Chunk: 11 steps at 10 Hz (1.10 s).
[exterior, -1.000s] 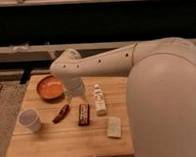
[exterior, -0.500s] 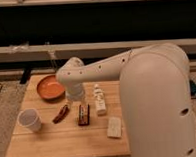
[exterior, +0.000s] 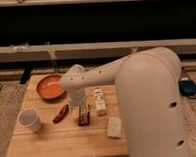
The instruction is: Place the eraser on the white sponge
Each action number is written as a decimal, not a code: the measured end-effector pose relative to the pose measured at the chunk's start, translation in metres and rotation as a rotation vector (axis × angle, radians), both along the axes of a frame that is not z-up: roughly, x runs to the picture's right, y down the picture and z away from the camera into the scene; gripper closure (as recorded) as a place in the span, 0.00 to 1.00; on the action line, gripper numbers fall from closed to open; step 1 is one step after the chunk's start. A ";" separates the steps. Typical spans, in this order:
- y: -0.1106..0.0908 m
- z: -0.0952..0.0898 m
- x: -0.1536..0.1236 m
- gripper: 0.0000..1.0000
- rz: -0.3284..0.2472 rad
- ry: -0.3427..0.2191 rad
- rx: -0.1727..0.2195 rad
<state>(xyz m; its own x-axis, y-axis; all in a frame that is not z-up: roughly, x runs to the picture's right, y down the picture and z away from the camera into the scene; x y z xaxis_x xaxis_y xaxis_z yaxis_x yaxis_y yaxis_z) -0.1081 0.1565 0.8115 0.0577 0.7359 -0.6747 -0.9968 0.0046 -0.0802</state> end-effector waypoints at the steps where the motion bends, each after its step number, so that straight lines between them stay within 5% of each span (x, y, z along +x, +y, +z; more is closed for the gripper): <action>1: 0.002 0.005 0.003 0.35 0.002 0.003 -0.004; 9: 0.031 0.037 0.016 0.36 0.021 0.000 -0.081; 11: 0.033 0.040 0.017 0.47 0.013 -0.001 -0.088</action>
<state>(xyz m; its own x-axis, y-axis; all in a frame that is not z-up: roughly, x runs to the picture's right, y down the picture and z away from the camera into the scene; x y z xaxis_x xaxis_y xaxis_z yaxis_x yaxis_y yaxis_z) -0.0910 0.1899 0.8510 0.0498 0.6741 -0.7370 -0.9966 -0.0151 -0.0812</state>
